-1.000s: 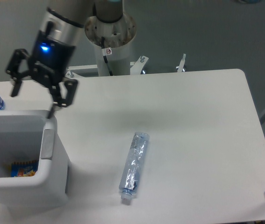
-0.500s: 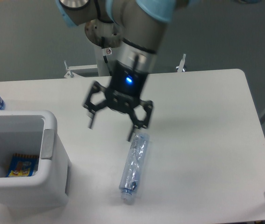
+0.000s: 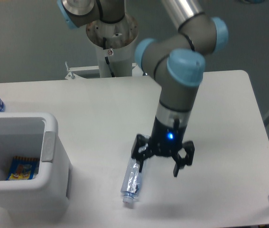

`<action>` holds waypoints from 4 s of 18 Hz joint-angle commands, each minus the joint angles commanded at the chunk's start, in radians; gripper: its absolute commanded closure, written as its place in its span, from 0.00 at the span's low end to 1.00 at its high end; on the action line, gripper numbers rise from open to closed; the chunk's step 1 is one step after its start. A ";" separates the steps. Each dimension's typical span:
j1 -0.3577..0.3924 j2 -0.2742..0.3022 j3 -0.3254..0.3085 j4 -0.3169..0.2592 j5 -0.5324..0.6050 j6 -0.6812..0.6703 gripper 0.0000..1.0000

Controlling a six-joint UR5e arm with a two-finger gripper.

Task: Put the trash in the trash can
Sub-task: 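Move the open gripper over the crushed plastic bottle and lower it, then close the gripper around the bottle's cap end, then lift the bottle and carry it over the white bin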

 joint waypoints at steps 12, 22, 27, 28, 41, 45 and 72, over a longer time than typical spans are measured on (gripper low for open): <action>-0.115 -0.144 0.011 0.040 0.160 0.003 0.00; -0.147 -0.167 -0.023 0.051 0.167 0.006 0.00; -0.158 -0.180 -0.018 0.052 0.221 0.005 0.12; -0.158 -0.180 -0.018 0.052 0.225 0.005 0.18; -0.161 -0.175 -0.023 0.052 0.241 0.008 0.62; -0.160 -0.171 -0.023 0.051 0.241 0.008 0.75; -0.153 0.118 0.285 0.301 -0.011 -0.433 0.79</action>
